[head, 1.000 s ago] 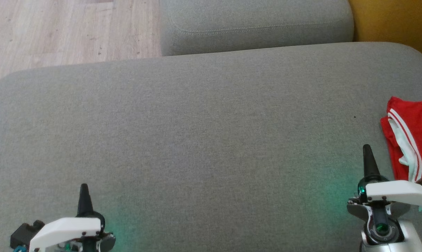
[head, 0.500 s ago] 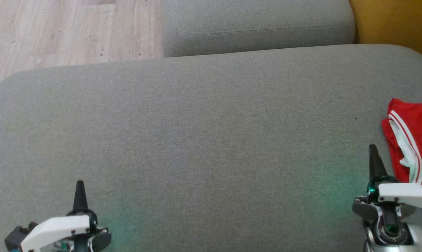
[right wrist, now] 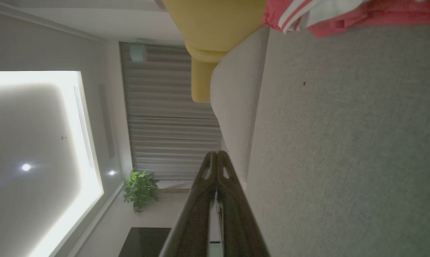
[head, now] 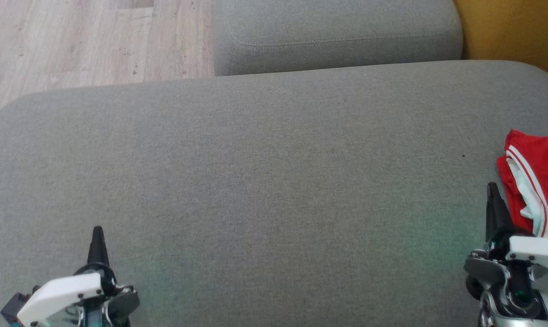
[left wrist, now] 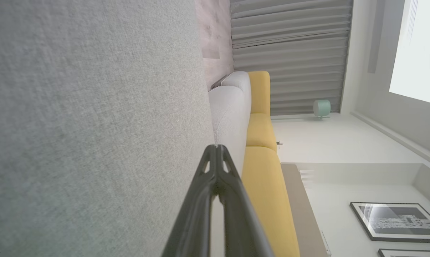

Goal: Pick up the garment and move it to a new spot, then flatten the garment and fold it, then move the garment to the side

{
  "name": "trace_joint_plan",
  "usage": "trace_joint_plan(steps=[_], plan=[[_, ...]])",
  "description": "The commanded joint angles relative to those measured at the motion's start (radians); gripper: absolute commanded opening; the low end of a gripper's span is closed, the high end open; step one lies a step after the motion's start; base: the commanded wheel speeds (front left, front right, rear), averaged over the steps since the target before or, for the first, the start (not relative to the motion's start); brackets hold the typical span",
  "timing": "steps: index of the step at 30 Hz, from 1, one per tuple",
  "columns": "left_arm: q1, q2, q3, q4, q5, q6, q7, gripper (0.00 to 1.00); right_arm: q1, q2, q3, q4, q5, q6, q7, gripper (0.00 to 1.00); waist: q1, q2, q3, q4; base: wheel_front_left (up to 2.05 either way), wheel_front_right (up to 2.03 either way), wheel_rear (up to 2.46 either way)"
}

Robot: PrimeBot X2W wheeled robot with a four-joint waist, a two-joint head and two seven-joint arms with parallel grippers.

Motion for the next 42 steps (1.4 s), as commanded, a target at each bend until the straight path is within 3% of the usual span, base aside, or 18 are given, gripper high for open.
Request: trace_joint_plan(steps=[1, 7, 42], plan=[[-0.053, 0.007, 0.037, -0.041, -0.021, -0.009, 0.009, 0.0, -0.014, -0.003, 0.013, -0.046, 0.026, -0.001, 0.015, 0.0, 0.0, 0.0, 0.0, 0.0, 0.0, 0.0, 0.0], [-0.056, 0.008, 0.048, -0.051, -0.08, -0.016, 0.025, 0.0, -0.009, -0.003, 0.004, -0.064, 0.089, -0.001, 0.031, 0.0, 0.0, 0.0, -0.003, 0.003, 0.0, 0.0, 0.0], [-0.056, 0.008, 0.048, -0.052, -0.08, -0.016, 0.025, 0.0, -0.009, -0.003, 0.004, -0.064, 0.089, -0.001, 0.03, 0.0, 0.0, 0.0, -0.003, 0.003, 0.0, 0.0, 0.0]])
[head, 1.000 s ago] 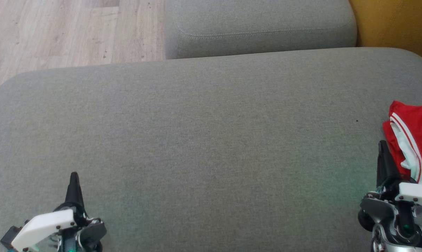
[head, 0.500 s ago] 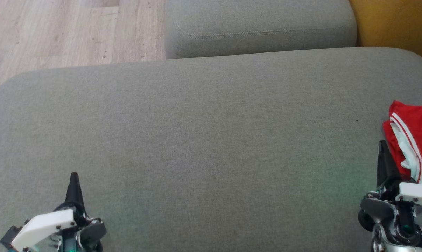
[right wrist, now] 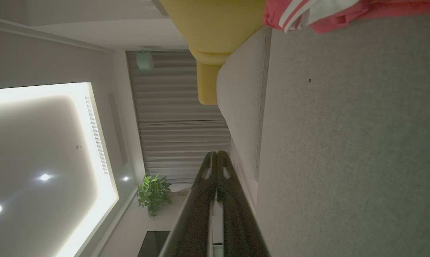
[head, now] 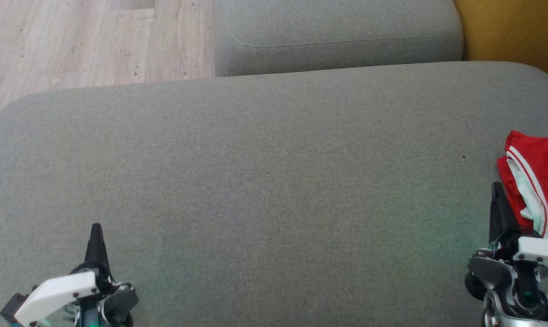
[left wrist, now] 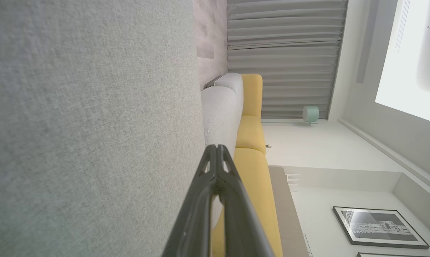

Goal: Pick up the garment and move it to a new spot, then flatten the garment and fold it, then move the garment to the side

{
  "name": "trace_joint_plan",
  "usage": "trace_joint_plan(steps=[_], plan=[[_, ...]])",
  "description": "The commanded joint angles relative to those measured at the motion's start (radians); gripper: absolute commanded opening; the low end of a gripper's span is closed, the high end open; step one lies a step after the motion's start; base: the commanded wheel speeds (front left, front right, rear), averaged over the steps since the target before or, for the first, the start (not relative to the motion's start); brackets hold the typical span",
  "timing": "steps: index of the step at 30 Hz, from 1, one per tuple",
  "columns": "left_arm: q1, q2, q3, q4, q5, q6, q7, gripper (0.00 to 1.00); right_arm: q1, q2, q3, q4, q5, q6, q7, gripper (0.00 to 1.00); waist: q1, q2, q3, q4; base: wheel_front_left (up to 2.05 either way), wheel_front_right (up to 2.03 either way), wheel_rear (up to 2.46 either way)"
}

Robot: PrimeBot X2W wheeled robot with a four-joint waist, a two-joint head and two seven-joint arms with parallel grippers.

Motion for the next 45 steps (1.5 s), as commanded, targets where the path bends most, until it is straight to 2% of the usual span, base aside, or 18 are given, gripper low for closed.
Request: trace_joint_plan(steps=[1, 45], plan=[[-0.051, 0.008, 0.04, -0.037, -0.006, -0.007, 0.007, 0.0, -0.021, -0.004, 0.021, -0.041, 0.007, -0.001, 0.006, 0.0, 0.0, 0.0, 0.0, 0.0, 0.0, 0.0, 0.0], [-0.051, 0.008, 0.04, -0.038, -0.006, -0.007, 0.007, 0.0, -0.021, -0.004, 0.021, -0.041, 0.007, -0.001, 0.006, 0.0, 0.0, 0.0, 0.0, 0.0, 0.0, 0.0, 0.0]])
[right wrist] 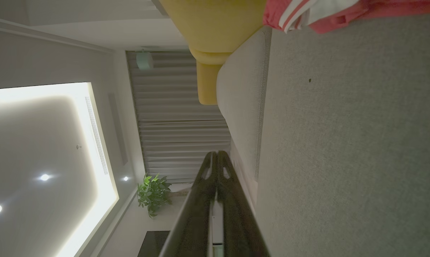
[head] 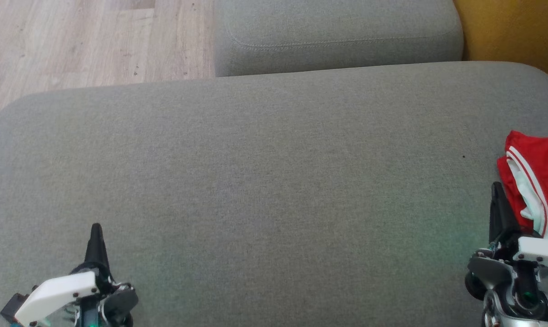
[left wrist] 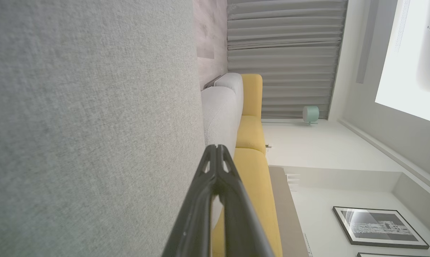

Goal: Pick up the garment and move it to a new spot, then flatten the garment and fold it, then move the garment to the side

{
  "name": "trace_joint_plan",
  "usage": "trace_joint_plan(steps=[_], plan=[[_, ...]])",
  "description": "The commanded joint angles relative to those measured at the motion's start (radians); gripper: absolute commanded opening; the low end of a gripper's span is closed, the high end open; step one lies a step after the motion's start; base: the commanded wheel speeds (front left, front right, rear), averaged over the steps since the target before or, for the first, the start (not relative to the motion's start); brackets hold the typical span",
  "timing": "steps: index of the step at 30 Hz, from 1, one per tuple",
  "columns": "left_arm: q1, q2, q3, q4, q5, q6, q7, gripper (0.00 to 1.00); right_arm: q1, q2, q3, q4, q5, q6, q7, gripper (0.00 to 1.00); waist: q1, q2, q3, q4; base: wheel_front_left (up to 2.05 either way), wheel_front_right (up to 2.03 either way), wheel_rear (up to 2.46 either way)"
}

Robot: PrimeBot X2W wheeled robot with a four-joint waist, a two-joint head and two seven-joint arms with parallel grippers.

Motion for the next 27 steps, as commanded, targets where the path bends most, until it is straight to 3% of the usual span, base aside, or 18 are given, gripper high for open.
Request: trace_joint_plan(steps=[1, 27], plan=[[-0.051, 0.008, 0.04, -0.038, -0.006, -0.007, 0.007, 0.0, -0.021, -0.004, 0.021, -0.041, 0.007, -0.001, 0.006, 0.0, 0.0, 0.0, 0.0, 0.0, 0.0, 0.0, 0.0], [-0.051, 0.008, 0.04, -0.038, -0.006, -0.007, 0.007, 0.0, -0.021, -0.004, 0.021, -0.041, 0.007, -0.001, 0.006, 0.0, 0.0, 0.0, 0.0, 0.0, 0.0, 0.0, 0.0]])
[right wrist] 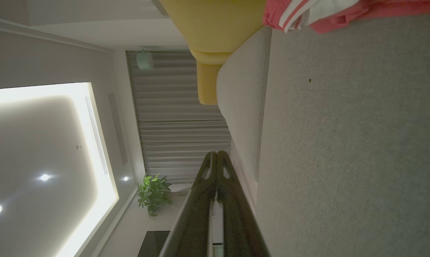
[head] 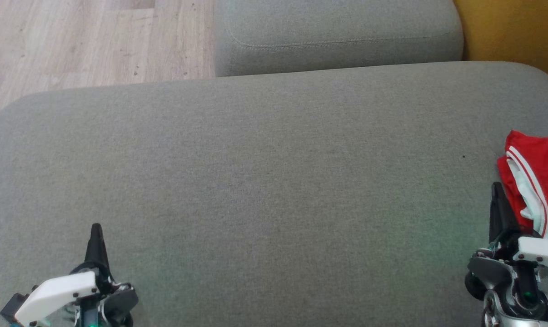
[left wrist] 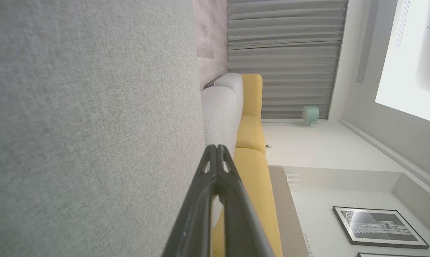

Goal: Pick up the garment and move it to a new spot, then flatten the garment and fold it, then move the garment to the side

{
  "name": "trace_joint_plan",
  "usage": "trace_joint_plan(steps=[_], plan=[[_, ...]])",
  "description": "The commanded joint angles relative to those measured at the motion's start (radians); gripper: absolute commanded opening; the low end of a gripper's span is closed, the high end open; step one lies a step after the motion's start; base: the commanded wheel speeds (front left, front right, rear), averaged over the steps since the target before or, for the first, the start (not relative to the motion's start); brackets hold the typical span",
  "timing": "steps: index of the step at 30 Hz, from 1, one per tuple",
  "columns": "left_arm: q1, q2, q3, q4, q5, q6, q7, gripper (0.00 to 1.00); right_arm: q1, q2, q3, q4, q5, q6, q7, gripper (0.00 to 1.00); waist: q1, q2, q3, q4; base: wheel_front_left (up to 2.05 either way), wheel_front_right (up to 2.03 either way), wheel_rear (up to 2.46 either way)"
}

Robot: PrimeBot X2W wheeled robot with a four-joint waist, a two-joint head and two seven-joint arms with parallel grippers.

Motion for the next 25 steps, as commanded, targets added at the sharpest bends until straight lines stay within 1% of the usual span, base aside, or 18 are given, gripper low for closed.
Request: trace_joint_plan(steps=[1, 25], plan=[[-0.051, 0.008, 0.04, -0.038, -0.006, -0.007, 0.007, 0.0, -0.021, -0.004, 0.021, -0.041, 0.007, -0.001, 0.006, 0.0, 0.0, 0.0, 0.0, 0.0, 0.0, 0.0, 0.0], [-0.051, 0.008, 0.04, -0.038, -0.006, -0.007, 0.007, 0.0, -0.021, -0.004, 0.021, -0.041, 0.007, -0.001, 0.006, 0.0, 0.0, 0.0, 0.0, 0.0, 0.0, 0.0, 0.0]])
